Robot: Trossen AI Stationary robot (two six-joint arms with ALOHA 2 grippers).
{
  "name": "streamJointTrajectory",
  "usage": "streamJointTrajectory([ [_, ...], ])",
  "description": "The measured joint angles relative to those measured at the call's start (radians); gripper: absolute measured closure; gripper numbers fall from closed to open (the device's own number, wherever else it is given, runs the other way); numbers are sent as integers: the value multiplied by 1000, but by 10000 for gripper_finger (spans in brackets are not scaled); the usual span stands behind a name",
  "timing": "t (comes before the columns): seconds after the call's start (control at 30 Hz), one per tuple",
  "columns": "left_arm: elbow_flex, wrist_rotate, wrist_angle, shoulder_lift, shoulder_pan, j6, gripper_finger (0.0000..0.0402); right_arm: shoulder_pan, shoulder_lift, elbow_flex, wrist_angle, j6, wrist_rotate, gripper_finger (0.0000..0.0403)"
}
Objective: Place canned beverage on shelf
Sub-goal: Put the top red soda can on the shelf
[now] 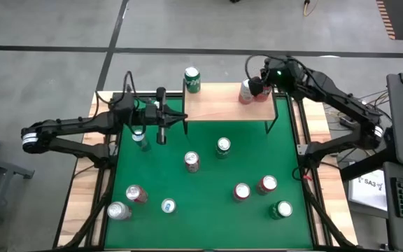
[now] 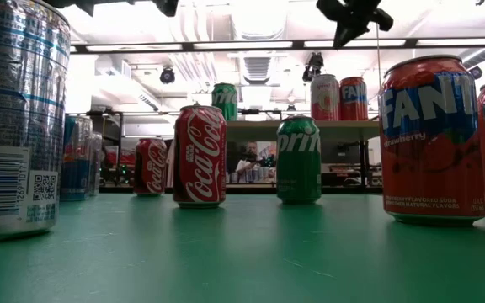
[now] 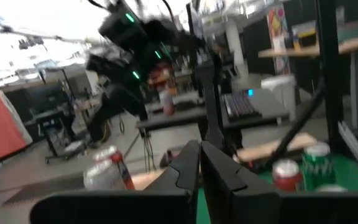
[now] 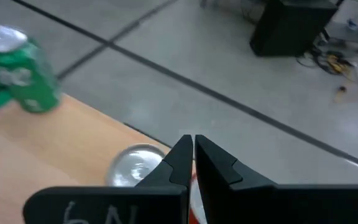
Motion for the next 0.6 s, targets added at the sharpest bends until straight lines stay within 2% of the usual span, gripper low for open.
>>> streamJointTrajectory([
  [0.1, -2, -1, -47, 8, 0, 23, 402, -43, 53, 53, -69, -3, -14, 392],
  [0.2, -10, -1, -50, 10, 0, 29, 402, -88, 91, 86, -123, -22, -82, 392],
  [0.33, -26, -2, -49, 7, 0, 53, 402, -156, 116, 103, -161, -15, -279, 392],
  [0.4, -33, -2, -48, 6, 0, 57, 402, -181, 120, 101, -171, -13, -343, 392],
  [0.6, -42, -3, -48, 6, 0, 67, 402, -215, 120, 75, -173, -10, -357, 392],
])
